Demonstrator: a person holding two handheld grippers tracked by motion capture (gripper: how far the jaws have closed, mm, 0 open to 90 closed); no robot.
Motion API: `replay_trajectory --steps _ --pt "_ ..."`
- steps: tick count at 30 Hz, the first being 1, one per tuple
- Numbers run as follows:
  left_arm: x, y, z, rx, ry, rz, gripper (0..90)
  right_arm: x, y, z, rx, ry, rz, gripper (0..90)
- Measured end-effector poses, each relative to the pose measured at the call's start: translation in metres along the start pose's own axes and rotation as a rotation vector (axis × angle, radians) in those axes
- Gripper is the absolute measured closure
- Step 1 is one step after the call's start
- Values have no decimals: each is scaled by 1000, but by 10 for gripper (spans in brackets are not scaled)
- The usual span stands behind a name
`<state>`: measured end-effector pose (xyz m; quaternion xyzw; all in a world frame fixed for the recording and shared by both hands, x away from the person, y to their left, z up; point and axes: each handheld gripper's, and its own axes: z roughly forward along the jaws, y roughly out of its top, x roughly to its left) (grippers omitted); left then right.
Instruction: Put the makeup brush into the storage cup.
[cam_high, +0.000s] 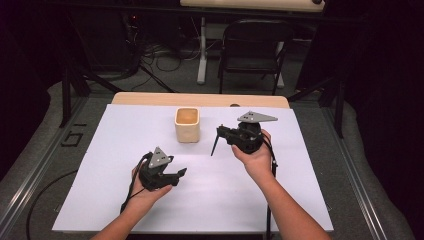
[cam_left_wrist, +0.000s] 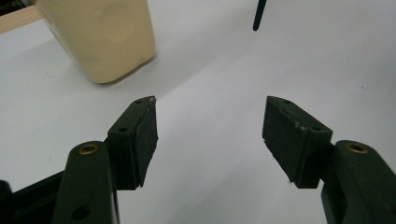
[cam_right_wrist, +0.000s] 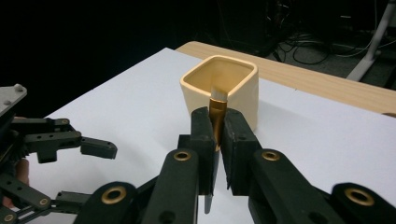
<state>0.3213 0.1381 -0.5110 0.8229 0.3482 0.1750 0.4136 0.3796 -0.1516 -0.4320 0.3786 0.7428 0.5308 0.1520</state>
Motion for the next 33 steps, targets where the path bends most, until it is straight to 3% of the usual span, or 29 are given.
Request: replay_trajectory --steps 12,33 --pt "5 -2 -9 -25 4 -14 339 1 20 3 10 -38 -40 840" --pt "12 -8 -18 -96 3 -48 244 4 51 13 6 -62 -63 840"
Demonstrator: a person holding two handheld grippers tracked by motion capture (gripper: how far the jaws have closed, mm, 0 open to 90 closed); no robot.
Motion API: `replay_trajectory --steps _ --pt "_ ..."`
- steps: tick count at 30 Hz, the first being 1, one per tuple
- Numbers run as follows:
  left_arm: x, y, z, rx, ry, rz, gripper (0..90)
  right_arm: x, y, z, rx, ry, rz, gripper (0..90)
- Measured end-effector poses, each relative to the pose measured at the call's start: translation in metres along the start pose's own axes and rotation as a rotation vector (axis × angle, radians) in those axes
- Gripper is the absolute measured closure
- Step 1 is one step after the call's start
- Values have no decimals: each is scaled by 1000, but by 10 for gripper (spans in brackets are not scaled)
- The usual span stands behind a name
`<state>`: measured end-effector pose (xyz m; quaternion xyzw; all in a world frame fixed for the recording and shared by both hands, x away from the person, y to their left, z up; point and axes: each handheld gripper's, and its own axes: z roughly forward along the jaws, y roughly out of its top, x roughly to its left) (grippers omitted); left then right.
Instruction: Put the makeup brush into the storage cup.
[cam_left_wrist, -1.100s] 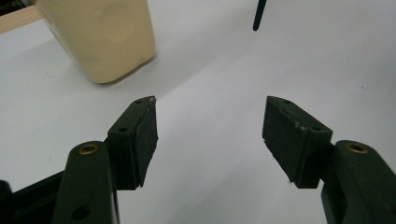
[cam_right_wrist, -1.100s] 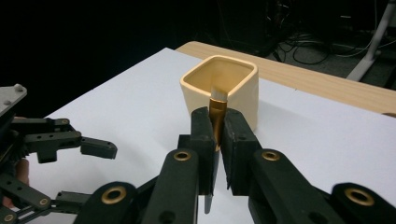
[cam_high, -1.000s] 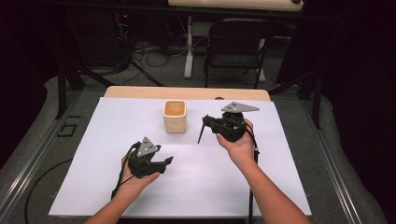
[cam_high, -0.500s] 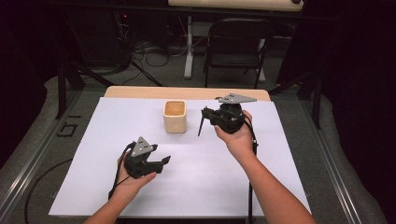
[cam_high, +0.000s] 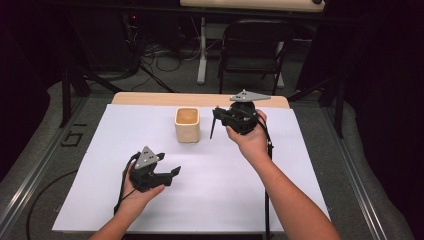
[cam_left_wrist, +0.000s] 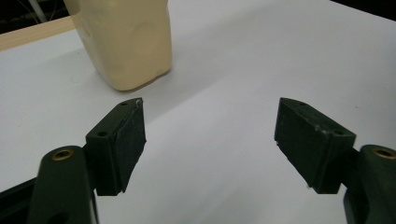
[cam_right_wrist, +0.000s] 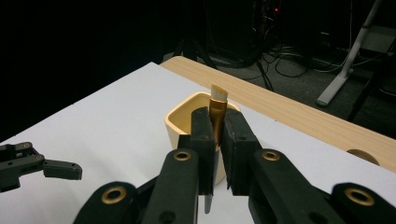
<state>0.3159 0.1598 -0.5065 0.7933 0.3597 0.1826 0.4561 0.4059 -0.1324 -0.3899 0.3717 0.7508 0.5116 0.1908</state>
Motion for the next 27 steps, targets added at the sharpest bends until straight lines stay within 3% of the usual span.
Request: replay_trajectory --steps 6,27 --pt "4 -2 -2 -23 -5 -28 223 2 8 5 7 -4 -9 840" --pt "8 -8 0 -23 3 -38 223 0 33 32 -2 -39 3 840"
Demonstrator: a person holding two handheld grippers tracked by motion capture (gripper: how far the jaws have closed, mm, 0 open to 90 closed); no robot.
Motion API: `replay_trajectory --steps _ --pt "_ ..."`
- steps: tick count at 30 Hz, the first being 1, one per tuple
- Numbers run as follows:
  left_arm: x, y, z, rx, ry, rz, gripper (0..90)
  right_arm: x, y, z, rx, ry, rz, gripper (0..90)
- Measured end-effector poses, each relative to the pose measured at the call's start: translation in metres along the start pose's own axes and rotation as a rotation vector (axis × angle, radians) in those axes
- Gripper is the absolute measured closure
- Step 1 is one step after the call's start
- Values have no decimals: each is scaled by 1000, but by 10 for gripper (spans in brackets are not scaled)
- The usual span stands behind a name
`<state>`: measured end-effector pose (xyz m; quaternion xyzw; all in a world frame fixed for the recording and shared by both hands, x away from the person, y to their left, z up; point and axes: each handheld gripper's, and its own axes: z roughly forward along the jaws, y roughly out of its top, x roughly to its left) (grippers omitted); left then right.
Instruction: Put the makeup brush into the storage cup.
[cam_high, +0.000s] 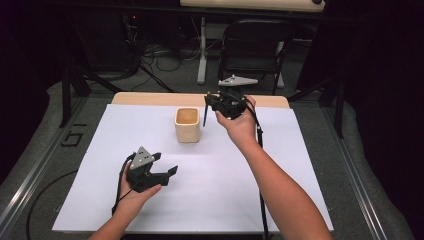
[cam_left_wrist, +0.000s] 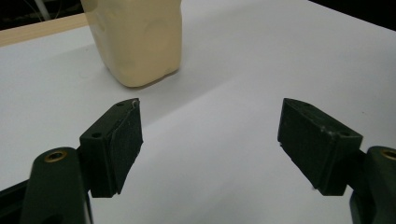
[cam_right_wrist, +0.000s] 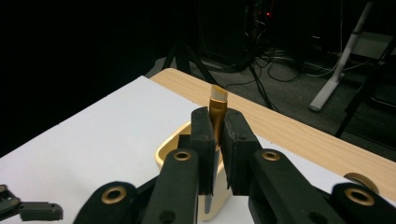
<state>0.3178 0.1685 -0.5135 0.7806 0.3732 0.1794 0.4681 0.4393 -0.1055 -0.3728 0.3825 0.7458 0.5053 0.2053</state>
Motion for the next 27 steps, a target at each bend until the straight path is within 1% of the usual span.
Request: replay_trajectory --steps 8,9,14,16,23,27 --pt "2 -1 0 0 5 -7 224 -6 6 7 -11 -22 11 840" --pt "2 -1 0 1 5 -5 224 -7 6 7 -11 -23 18 840" --pt "3 -1 0 2 11 -5 224 -10 7 10 -14 -29 24 840" --pt "3 -1 0 1 7 -7 224 -11 8 10 -17 -30 23 840" --pt "4 -1 0 4 7 -7 224 -9 12 11 -25 -30 17 840" --pt "5 -1 0 1 10 -8 224 -6 14 14 -31 -26 16 840"
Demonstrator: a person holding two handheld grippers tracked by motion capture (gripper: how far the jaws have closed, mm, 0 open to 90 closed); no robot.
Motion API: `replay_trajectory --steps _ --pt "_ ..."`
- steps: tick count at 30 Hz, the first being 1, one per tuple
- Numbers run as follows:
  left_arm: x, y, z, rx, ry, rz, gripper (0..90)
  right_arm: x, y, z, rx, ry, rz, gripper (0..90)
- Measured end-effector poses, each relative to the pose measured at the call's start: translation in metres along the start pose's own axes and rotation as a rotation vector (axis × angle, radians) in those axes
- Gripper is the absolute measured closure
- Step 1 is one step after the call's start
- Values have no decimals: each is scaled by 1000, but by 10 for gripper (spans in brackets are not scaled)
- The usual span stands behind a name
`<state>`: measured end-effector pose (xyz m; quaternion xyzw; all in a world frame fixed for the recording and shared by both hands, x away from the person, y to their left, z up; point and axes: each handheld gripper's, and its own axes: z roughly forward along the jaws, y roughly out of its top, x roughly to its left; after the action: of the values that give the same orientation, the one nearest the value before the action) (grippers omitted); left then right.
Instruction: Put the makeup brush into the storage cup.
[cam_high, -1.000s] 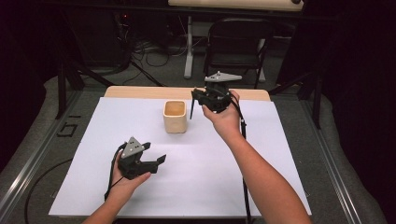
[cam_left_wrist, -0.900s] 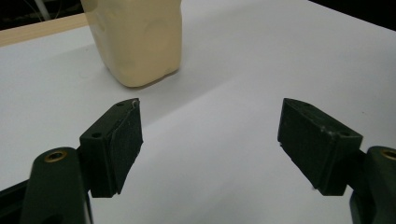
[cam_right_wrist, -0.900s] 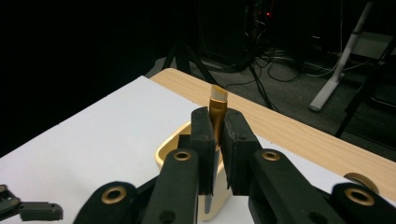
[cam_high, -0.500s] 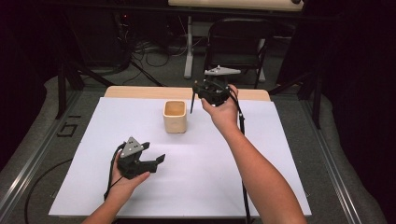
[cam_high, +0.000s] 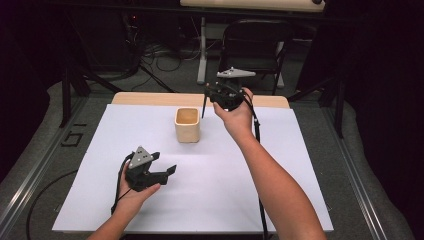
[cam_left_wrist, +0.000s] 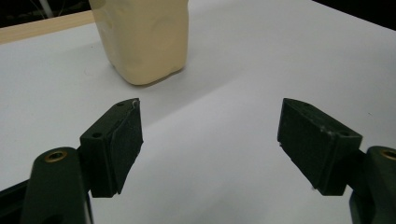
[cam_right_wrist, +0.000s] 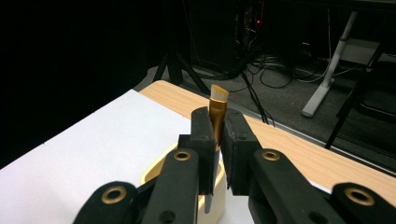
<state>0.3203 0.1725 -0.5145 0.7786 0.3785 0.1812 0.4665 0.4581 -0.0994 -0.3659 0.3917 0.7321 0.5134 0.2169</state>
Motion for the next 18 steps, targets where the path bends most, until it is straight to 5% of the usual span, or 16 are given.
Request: replay_trajectory --steps 18 --pt "2 0 -1 -5 4 -3 225 14 -1 17 -8 23 -12 840"
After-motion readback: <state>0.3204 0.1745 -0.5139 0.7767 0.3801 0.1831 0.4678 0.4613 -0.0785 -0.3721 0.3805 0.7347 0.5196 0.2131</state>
